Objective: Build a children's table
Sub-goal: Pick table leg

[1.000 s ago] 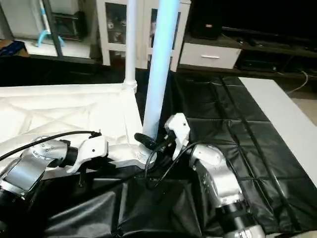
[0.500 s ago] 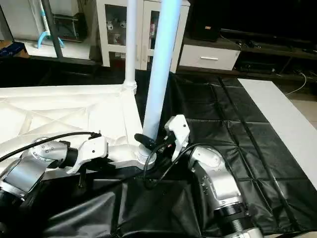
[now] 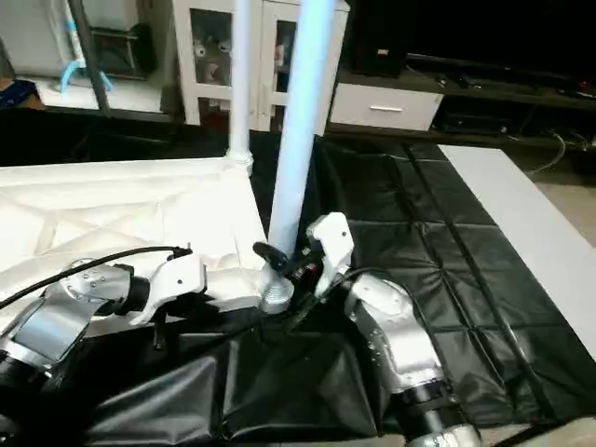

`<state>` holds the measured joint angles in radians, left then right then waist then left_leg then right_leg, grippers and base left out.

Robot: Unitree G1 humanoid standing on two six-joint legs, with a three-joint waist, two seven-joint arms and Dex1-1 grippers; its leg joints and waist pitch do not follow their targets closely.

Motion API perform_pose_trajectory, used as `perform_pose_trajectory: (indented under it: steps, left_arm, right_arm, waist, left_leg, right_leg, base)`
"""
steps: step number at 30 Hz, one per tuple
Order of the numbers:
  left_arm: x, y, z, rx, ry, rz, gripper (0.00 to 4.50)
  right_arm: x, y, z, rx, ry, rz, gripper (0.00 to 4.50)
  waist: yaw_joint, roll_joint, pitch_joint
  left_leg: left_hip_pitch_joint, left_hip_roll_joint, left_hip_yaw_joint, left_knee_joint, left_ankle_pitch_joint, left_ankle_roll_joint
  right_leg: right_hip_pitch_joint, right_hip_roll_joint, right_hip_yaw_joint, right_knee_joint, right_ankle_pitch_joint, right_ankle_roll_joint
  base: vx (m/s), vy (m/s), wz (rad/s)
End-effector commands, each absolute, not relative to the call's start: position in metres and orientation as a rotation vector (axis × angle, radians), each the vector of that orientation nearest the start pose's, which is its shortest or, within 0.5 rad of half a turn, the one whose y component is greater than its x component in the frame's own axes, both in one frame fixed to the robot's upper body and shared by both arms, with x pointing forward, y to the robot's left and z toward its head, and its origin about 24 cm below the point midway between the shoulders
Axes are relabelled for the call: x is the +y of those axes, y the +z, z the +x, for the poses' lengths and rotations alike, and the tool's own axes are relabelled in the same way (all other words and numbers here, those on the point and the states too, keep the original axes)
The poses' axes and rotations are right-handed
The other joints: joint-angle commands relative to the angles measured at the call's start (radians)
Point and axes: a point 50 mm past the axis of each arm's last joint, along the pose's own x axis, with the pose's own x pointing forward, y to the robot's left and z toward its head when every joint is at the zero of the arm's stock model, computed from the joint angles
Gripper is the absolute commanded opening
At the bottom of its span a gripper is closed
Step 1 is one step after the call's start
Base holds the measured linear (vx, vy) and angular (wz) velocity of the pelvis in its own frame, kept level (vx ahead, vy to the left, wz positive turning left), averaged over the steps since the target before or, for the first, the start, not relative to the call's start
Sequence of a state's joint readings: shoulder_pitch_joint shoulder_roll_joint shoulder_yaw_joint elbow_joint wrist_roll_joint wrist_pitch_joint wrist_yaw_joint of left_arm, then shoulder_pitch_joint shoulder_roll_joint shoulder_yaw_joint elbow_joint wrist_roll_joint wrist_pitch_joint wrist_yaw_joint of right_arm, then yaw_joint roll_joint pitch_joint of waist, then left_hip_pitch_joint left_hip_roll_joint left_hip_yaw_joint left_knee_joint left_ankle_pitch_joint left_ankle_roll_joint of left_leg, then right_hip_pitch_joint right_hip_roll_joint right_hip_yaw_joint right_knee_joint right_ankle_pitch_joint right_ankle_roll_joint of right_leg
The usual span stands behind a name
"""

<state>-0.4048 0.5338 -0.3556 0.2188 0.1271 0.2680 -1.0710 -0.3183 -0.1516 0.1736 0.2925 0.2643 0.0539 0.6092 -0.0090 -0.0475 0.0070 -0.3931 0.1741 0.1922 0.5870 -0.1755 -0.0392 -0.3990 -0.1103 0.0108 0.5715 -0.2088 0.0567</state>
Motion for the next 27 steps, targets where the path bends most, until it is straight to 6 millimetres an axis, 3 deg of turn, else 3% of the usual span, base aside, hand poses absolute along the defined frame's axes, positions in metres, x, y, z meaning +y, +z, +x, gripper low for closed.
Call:
perform_pose_trajectory:
  steps: [1,4,5,7,8,10,11,12,13,14,15,16,17,18,19,20,21,23,25,27]
  left_arm:
    - [0.137,0.055,0.285,0.495,-1.228,0.628,0.0]
    - [0.132,0.057,0.288,0.487,-1.189,0.62,0.0]
    - [0.128,0.058,0.291,0.48,-1.162,0.617,0.0]
    - [0.118,0.063,0.299,0.454,-1.063,0.634,0.0]
    - [0.112,0.066,0.305,0.437,-0.991,0.614,0.0]
    - [0.105,0.069,0.313,0.428,-0.902,0.585,0.0]
    - [0.098,0.073,0.32,0.41,-0.807,0.567,0.0]
    - [0.096,0.075,0.322,0.408,-0.789,0.568,0.0]
    - [0.094,0.076,0.323,0.404,-0.776,0.568,0.0]
    - [0.092,0.077,0.323,0.403,-0.772,0.569,0.0]
    - [0.092,0.077,0.323,0.403,-0.772,0.569,0.0]
    - [0.09,0.078,0.324,0.401,-0.774,0.572,0.0]
    - [0.09,0.078,0.324,0.401,-0.776,0.574,0.0]
    - [0.09,0.078,0.324,0.401,-0.776,0.574,0.0]
    - [0.091,0.078,0.323,0.404,-0.777,0.577,0.0]
    - [0.092,0.077,0.323,0.408,-0.779,0.582,0.0]
    - [0.095,0.076,0.322,0.414,-0.777,0.596,0.0]
    - [0.098,0.073,0.321,0.425,-0.78,0.615,0.0]
    - [0.099,0.073,0.321,0.428,-0.782,0.616,0.0]
    - [0.1,0.072,0.321,0.431,-0.788,0.615,0.0]
  right_arm:
    - [-0.154,-0.008,0.293,0.371,0.422,-0.034,1.8]
    - [-0.156,-0.009,0.297,0.373,0.347,-0.045,1.8]
    - [-0.156,-0.009,0.299,0.373,0.322,-0.055,1.8]
    - [-0.154,-0.007,0.307,0.362,0.224,-0.083,1.8]
    - [-0.153,-0.007,0.31,0.365,0.174,-0.087,1.8]
    - [-0.151,-0.007,0.313,0.372,0.112,-0.08,1.8]
    - [-0.15,-0.008,0.316,0.376,0.047,-0.084,1.8]
    - [-0.15,-0.008,0.318,0.378,0.029,-0.086,1.8]
    - [-0.149,-0.008,0.319,0.382,0.006,-0.088,1.8]
    - [-0.149,-0.008,0.32,0.386,-0.008,-0.089,1.8]
    - [-0.149,-0.008,0.32,0.386,-0.008,-0.089,1.8]
    - [-0.149,-0.007,0.323,0.38,-0.026,-0.092,1.8]
    - [-0.149,-0.007,0.324,0.377,-0.027,-0.09,1.8]
    - [-0.149,-0.007,0.324,0.377,-0.027,-0.09,1.8]
    - [-0.149,-0.005,0.325,0.367,-0.033,-0.083,1.8]
    - [-0.148,-0.004,0.326,0.36,-0.032,-0.072,1.8]
    - [-0.145,-0.002,0.329,0.339,-0.029,-0.05,1.8]
    - [-0.141,0.004,0.332,0.303,-0.017,-0.02,1.8]
    - [-0.14,0.006,0.333,0.288,-0.016,-0.015,1.8]
    - [-0.139,0.008,0.335,0.277,0.0,-0.013,1.8]
  waist:
    - [-0.017,0.024,-0.012]
    - [-0.03,0.029,-0.008]
    - [-0.038,0.033,-0.006]
    - [-0.042,0.038,-0.003]
    - [-0.04,0.039,-0.002]
    - [-0.042,0.042,-0.001]
    - [-0.032,0.045,0.007]
    - [-0.019,0.048,0.01]
    - [0.005,0.052,0.011]
    - [0.067,0.025,0.003]
    - [0.036,-0.039,-0.002]
    - [0.023,-0.043,-0.015]
    - [0.017,-0.03,-0.004]
    - [0.04,0.0,-0.013]
    - [0.024,0.011,-0.02]
    - [0.021,0.016,-0.014]
    - [0.013,0.017,-0.005]
    - [0.0,0.017,-0.007]
    - [-0.003,0.016,-0.013]
    - [-0.001,0.015,-0.013]
  left_leg:
    - [0.042,0.042,-0.048,-0.118,-0.741,-0.123]
    - [0.044,0.04,-0.056,-0.12,-0.794,-0.124]
    - [0.038,0.041,-0.063,-0.128,-0.816,-0.124]
    - [0.039,0.043,-0.068,-0.14,-0.865,-0.126]
    - [0.055,0.045,-0.053,-0.143,-0.865,-0.115]
    - [0.056,0.046,-0.051,-0.149,-0.863,-0.11]
    - [0.028,0.057,-0.033,-0.196,-0.873,-0.105]
    - [0.008,0.064,-0.017,-0.229,-0.882,-0.107]
    - [-0.018,0.074,0.007,-0.262,-0.894,-0.106]
    - [-0.036,0.081,0.051,-0.274,-0.787,-0.065]
    - [0.122,0.034,0.029,-0.005,-0.483,-0.056]
    - [0.106,0.028,-0.004,0.06,-0.324,-0.009]
    - [-0.026,0.026,-0.065,0.025,-0.128,0.006]
    - [-0.017,0.046,-0.069,-0.033,-0.11,-0.042]
    - [0.038,0.048,-0.04,-0.075,-0.268,-0.102]
    - [0.036,0.048,-0.04,-0.084,-0.337,-0.108]
    - [0.039,0.042,-0.037,-0.088,-0.489,-0.107]
    - [0.042,0.036,-0.043,-0.086,-0.594,-0.102]
    - [0.032,0.036,-0.046,-0.09,-0.551,-0.093]
    - [0.029,0.038,-0.04,-0.093,-0.497,-0.089]
  right_leg:
    - [-0.026,-0.008,-0.011,-0.091,-0.532,-0.076]
    - [-0.022,-0.006,-0.027,-0.099,-0.566,-0.071]
    - [-0.009,-0.006,-0.04,-0.099,-0.551,-0.073]
    - [0.0,-0.001,-0.056,-0.099,-0.522,-0.079]
    - [-0.003,0.001,-0.068,-0.108,-0.497,-0.093]
    - [0.006,0.001,-0.08,-0.106,-0.484,-0.095]
    - [0.042,0.017,-0.093,-0.058,-0.417,-0.104]
    - [0.063,0.029,-0.099,-0.017,-0.363,-0.113]
    - [0.09,0.036,-0.102,0.057,-0.289,-0.116]
    - [0.111,0.027,-0.057,0.118,-0.252,-0.069]
    - [-0.1,-0.081,0.013,-0.13,-0.786,-0.019]
    - [-0.089,-0.129,0.044,-0.162,-0.95,-0.016]
    - [0.036,-0.144,0.058,-0.107,-0.912,-0.059]
    - [0.048,-0.107,0.022,-0.081,-0.763,-0.082]
    - [0.001,0.004,-0.028,-0.028,-0.242,-0.139]
    - [0.001,0.008,-0.026,-0.027,-0.208,-0.16]
    - [-0.007,0.012,-0.026,-0.046,-0.305,-0.165]
    - [-0.013,0.002,-0.029,-0.067,-0.454,-0.133]
    - [-0.001,-0.005,-0.029,-0.071,-0.446,-0.119]
    - [-0.001,-0.003,-0.026,-0.071,-0.382,-0.127]
  base:
    - [0.0,0.0,0.0]
    - [-0.018,0.005,-0.05]
    - [-0.054,0.014,-0.16]
    - [-0.053,0.006,-0.12]
    - [-0.053,-0.007,-0.07]
    - [-0.066,-0.017,0.02]
    - [-0.068,-0.012,0.02]
    - [-0.114,-0.022,0.09]
    - [-0.097,-0.089,0.2]
    - [-0.097,-0.089,0.2]
    - [0.014,-0.163,0.15]
    - [0.091,-0.085,-0.34]
    - [0.091,-0.085,-0.34]
    - [0.05,-0.001,-0.34]
    - [0.0,0.0,0.0]
    - [0.0,0.0,0.0]
    - [0.0,0.0,0.0]
    - [0.0,0.0,0.0]
    - [0.0,0.0,0.0]
    - [0.0,0.0,0.0]
